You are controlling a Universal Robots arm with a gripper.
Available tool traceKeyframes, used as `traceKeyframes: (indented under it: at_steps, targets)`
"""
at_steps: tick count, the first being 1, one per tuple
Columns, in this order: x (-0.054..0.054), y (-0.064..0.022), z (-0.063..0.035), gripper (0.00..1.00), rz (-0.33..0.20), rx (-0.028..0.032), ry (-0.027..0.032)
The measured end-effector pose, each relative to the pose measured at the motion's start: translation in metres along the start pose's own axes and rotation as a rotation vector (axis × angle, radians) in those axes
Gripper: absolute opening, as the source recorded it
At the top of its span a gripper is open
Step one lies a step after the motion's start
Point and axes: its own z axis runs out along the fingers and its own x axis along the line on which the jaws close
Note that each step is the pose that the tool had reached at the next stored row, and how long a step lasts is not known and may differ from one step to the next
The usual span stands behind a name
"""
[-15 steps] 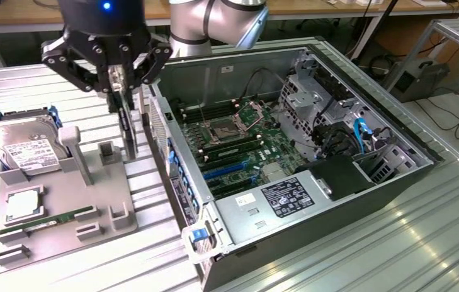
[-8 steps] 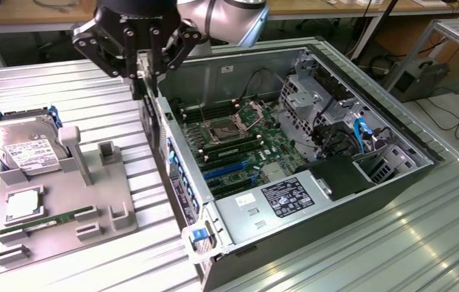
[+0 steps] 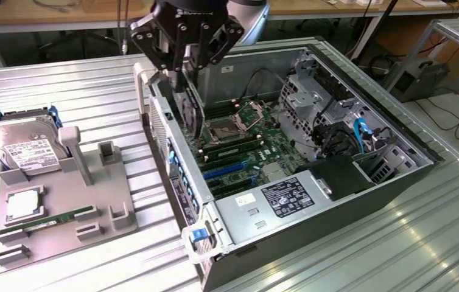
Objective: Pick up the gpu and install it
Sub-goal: 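Pick up the gpu and move the gpu toward the slot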
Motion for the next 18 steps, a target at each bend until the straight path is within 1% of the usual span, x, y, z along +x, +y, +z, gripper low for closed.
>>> traceKeyframes:
  at_steps: [1, 4, 7, 11, 14, 18]
  targets:
    - [-0.005, 0.0, 0.0003, 0.26, 0.0, -0.0001, 0.0001]
    - [-0.029, 0.0001, 0.0052, 0.26, 0.0, 0.0014, 0.0013]
    - [-0.043, 0.0007, 0.0097, 0.26, -0.001, 0.0049, 0.0017]
    - [-0.067, 0.0016, 0.0182, 0.26, -0.001, 0.0126, 0.002]
    - [-0.082, 0.0015, 0.0236, 0.26, -0.002, 0.0178, 0.002]
    - [-0.103, 0.0012, 0.0308, 0.26, -0.004, 0.0224, 0.0021]
